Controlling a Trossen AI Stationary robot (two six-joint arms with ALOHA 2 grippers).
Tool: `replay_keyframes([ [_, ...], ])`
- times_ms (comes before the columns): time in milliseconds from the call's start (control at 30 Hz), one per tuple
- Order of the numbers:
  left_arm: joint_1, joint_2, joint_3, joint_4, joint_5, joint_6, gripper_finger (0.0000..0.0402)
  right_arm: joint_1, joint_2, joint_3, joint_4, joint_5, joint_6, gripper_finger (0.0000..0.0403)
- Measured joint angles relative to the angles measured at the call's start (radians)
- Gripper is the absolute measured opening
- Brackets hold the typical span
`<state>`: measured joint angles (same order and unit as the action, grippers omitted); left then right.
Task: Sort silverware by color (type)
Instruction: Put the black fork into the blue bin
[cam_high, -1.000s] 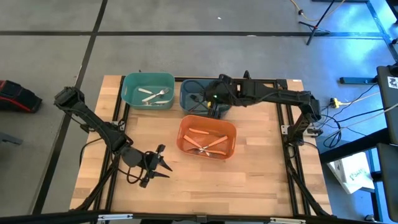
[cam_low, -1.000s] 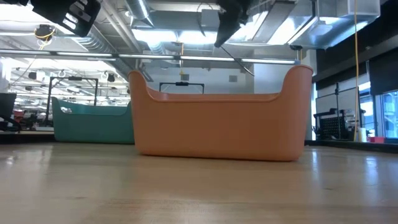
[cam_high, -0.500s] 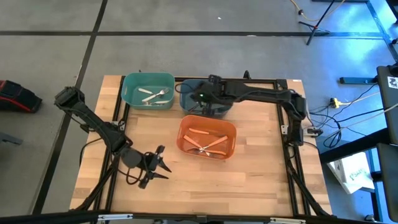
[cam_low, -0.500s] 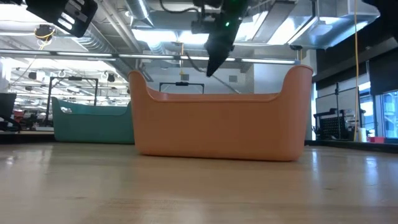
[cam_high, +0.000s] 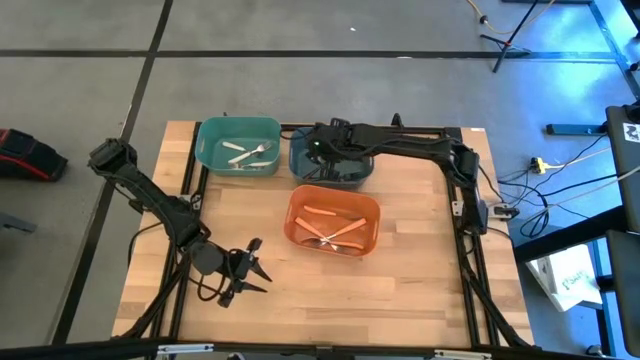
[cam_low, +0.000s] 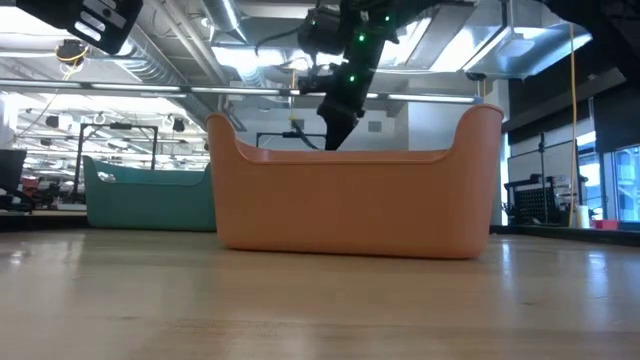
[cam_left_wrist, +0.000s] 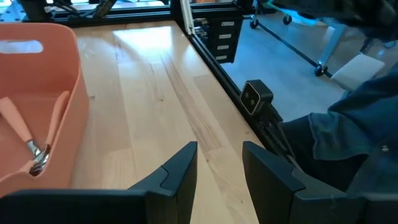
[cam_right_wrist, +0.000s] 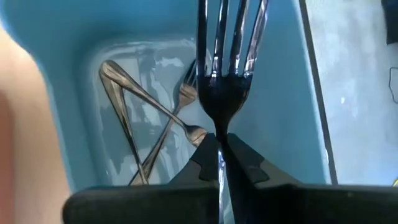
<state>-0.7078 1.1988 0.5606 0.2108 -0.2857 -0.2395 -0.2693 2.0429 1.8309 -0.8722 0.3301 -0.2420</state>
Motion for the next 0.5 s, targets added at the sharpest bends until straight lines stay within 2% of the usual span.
replay_keyframes([
  [500, 0.000, 0.000, 0.000, 0.000, -0.021, -0.016, 0.0123, -0.007, 0.013, 0.000, 0.008, -0.009, 0.004, 0.0002],
])
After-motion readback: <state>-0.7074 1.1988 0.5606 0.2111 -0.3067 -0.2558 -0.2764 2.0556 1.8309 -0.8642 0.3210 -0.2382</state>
